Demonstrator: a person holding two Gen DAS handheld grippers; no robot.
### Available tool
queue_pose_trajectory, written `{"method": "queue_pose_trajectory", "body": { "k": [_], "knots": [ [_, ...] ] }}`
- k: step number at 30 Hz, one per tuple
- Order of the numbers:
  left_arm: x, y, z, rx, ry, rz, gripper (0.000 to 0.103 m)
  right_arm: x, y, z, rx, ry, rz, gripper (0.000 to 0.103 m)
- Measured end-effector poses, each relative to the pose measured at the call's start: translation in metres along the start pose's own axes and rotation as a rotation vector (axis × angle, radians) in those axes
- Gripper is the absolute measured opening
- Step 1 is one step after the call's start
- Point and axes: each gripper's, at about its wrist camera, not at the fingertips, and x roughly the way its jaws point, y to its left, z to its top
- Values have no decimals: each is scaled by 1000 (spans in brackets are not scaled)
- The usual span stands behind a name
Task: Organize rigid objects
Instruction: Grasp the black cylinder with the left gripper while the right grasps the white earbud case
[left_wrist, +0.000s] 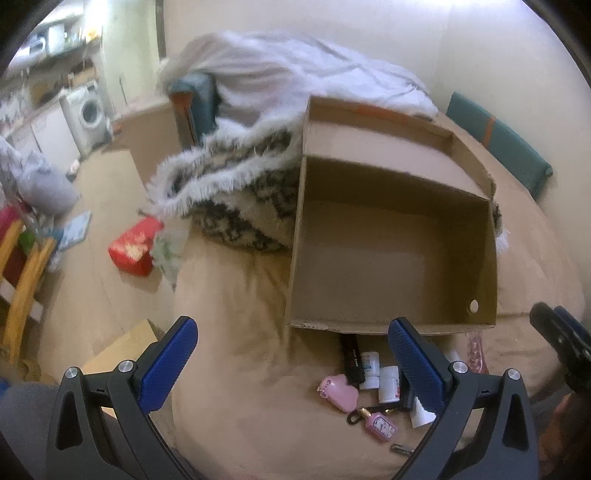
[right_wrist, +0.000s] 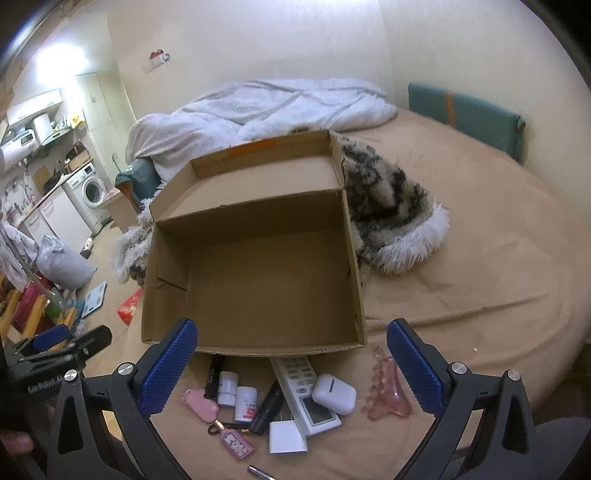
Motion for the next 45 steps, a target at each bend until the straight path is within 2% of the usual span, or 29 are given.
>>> {"method": "queue_pose_trajectory", "body": {
  "k": [3,7,11,15,17,21,22,25,26,27,28,29,31,35,36,37,40,45],
  "knots": [
    [17,5,4,-7,81,-5,103,10,-1,6,-33,48,14,103],
    [38,17,11,-57,162,49,103,27,-2,10,-76,134,25,103],
    [61,33,15,-122,245,23,103,48,-6,7,-85,209,39,103],
    [84,31,13,-97,320,3,100,64,-14,-4,-39,251,39,103],
    [99,20,7,-61,387,-13,87,72,-20,-7,11,295,65,103],
    [126,-2,-4,-46,475,-74,82,84,-28,-10,55,337,68,103],
    [136,-9,-6,-52,499,-95,78,87,-30,-11,66,356,72,103],
    [155,-20,-12,-75,547,-117,73,99,-39,-16,142,429,138,103],
    [163,-22,-14,-89,559,-126,70,103,-43,-18,174,452,167,103],
    [168,-25,-14,-94,562,-130,69,107,-47,-19,195,471,183,98],
    [174,-27,-16,-90,564,-125,68,110,-51,-22,211,490,188,89],
    [179,-30,-18,-87,567,-121,65,113,-54,-24,222,505,181,86],
    [187,-33,-20,-81,570,-125,58,120,-63,-30,242,533,150,86],
    [200,-35,-25,-88,584,-134,56,132,-74,-43,278,593,109,84],
    [202,-35,-26,-92,585,-136,56,137,-76,-47,294,609,107,80],
    [204,-36,-27,-93,582,-139,52,142,-80,-50,319,631,110,74],
    [209,-39,-30,-67,580,-150,38,157,-86,-59,412,685,133,63],
    [216,-46,-39,-42,598,-146,25,177,-85,-69,451,705,118,63]
  ]
}}
